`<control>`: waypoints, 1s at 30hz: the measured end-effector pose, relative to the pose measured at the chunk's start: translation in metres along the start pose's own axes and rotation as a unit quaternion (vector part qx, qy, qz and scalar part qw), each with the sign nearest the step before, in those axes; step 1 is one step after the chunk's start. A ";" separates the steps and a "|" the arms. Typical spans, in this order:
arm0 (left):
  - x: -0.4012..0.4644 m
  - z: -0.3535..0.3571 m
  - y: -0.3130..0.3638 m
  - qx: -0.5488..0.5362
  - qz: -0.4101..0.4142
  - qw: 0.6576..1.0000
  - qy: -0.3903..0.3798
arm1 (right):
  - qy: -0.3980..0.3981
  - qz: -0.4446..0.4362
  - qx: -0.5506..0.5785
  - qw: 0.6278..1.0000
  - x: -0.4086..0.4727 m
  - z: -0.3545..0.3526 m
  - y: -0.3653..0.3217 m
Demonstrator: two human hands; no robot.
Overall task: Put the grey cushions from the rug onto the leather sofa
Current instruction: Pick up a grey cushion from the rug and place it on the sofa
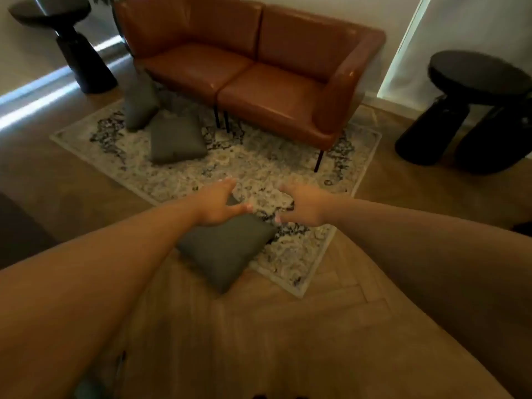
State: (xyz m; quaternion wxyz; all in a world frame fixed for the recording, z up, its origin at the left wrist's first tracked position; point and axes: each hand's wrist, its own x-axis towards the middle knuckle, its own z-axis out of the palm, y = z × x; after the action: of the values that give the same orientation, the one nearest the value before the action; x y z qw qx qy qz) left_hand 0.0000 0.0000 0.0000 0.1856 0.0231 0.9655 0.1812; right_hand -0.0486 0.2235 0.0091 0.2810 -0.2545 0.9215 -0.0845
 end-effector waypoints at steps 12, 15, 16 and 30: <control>0.109 0.030 -0.080 -0.003 -0.021 0.996 -0.088 | -0.066 0.026 0.024 0.997 0.121 0.031 0.031; 0.154 0.025 -0.102 -0.006 -0.030 0.995 -0.094 | -0.084 0.030 0.026 0.996 0.172 0.023 0.044; 0.167 0.023 -0.108 -0.007 -0.034 0.994 -0.100 | -0.091 0.032 0.030 0.995 0.186 0.019 0.047; 0.392 -0.002 -0.204 0.018 -0.001 0.983 -0.182 | -0.165 0.096 0.118 0.974 0.396 0.002 0.094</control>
State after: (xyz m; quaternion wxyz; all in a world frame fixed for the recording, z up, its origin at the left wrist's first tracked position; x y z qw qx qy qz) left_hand -0.3604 -0.1473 -0.2090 0.3581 0.0581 0.9187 0.1561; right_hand -0.3692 0.0992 -0.2086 0.4641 -0.1403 0.8660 -0.1224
